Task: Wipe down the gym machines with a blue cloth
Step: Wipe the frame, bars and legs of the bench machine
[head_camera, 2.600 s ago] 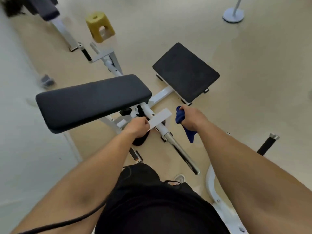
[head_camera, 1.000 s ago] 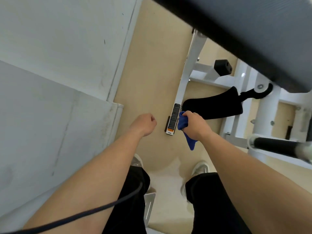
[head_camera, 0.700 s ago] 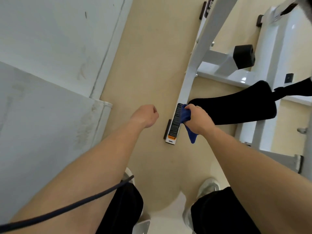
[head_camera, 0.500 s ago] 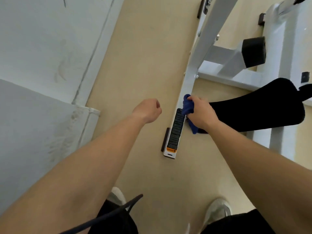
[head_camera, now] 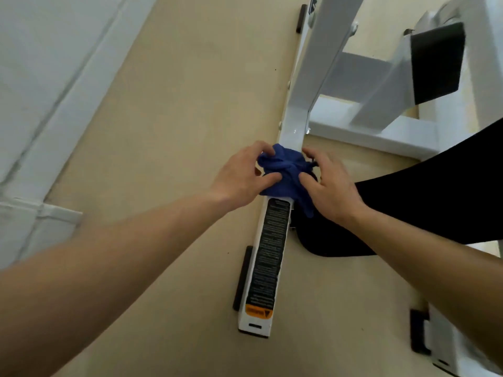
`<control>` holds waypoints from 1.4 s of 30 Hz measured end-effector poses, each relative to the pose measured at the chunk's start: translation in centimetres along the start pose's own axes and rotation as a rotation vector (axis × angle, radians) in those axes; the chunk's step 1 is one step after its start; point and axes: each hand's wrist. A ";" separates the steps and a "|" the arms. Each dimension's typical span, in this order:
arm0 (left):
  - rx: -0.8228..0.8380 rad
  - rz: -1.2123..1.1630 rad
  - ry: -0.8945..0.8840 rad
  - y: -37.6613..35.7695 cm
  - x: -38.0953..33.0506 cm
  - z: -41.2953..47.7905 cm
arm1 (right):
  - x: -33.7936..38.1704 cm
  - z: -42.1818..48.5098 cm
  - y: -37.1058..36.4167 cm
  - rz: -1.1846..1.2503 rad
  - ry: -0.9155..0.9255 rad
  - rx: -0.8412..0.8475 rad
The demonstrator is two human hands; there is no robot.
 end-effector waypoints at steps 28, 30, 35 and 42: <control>-0.049 -0.081 0.197 0.5 -2.7 -0.8 | -0.8 3.1 1.3 0.241 -0.148 0.010; -0.061 -0.114 0.232 1.4 -2.5 -0.6 | -1.0 3.2 1.7 0.193 -0.144 0.036; 0.118 -0.176 0.340 2.8 -1.5 0.6 | -1.3 3.6 2.9 0.082 -0.195 0.105; -0.061 -0.024 0.433 0.8 -1.3 0.8 | -1.6 1.4 0.6 0.077 -0.312 0.025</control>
Point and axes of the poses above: each hand's wrist, its own z-axis towards the middle knuckle, its own y-axis out of the back of the hand, x = y × z, and after that the axes turned 10 degrees about -x, right-handed
